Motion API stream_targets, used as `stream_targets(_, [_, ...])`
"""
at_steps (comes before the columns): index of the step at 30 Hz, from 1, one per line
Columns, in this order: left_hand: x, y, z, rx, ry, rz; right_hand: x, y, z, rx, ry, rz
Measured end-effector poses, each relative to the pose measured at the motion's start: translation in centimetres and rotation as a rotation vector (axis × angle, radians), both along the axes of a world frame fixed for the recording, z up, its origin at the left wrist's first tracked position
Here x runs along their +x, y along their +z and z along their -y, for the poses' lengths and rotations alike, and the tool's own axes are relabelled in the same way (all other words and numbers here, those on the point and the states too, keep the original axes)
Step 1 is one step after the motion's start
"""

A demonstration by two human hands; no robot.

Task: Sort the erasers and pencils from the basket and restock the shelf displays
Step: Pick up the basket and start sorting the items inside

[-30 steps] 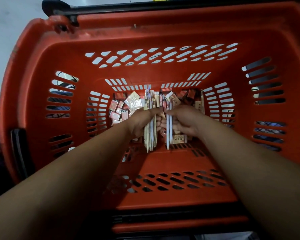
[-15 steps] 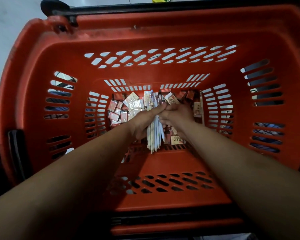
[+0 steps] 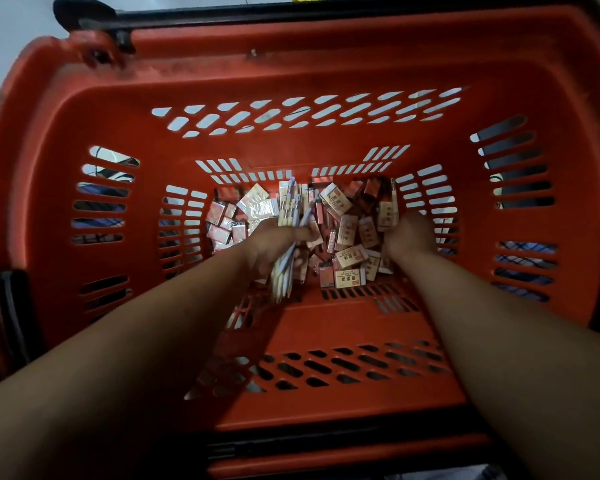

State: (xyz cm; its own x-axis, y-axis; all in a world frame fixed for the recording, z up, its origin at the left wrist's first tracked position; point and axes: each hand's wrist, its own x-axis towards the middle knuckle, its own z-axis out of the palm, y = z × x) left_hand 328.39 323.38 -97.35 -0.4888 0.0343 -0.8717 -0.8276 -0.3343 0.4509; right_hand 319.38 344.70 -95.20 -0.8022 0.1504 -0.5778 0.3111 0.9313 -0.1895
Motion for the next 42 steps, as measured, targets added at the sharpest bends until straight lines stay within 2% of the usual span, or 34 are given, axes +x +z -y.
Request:
stream_targets(6, [0.0,0.1,0.7,0.092,-0.016,0.023,0.5,0.0,0.0,-0.023,0.075,0.046])
stream_targets(11, [-0.1,0.3,-0.2,0.157,0.032,0.012,0.7,1.6,1.6,-0.194,0.156,0.167])
stream_targets(14, [0.0,0.4,-0.8,0.156,0.052,0.021,1.3,2.2,3.0,-0.489,-0.068,0.384])
stream_targets(16, [0.1,0.6,-1.1,0.173,0.042,0.030,1.7,2.7,4.1,-0.607,-0.103,0.514])
stream_targets(20, [0.0,0.9,-1.2,0.189,0.018,-0.028,2.5,2.8,5.7,-0.578,0.077,0.610])
stream_targets(28, [-0.1,0.7,-1.1,0.117,-0.092,-0.111,3.0,3.3,7.0,-0.645,0.258,0.360])
stream_targets(31, [-0.2,0.9,-1.0,0.071,-0.009,-0.086,2.9,3.7,7.2,-0.598,0.411,0.327])
stream_targets(34, [-0.8,1.8,-0.4,-0.011,0.028,-0.027,1.8,4.3,6.6,-0.663,0.295,0.424])
stream_targets(37, [-1.4,1.7,0.4,-0.166,-0.085,0.031,0.2,5.3,6.2,-0.676,0.201,0.541])
stream_targets(40, [-2.5,2.9,1.4,-0.109,-0.245,0.047,-2.2,6.6,6.6,-0.498,0.313,0.484])
stream_targets(41, [-2.8,4.2,1.7,-0.141,-0.289,0.039,-3.1,7.1,6.8,-0.441,0.353,0.451])
stream_targets(42, [-3.1,5.9,2.0,-0.090,-0.339,0.046,-3.9,7.8,7.0,-0.412,0.368,0.437])
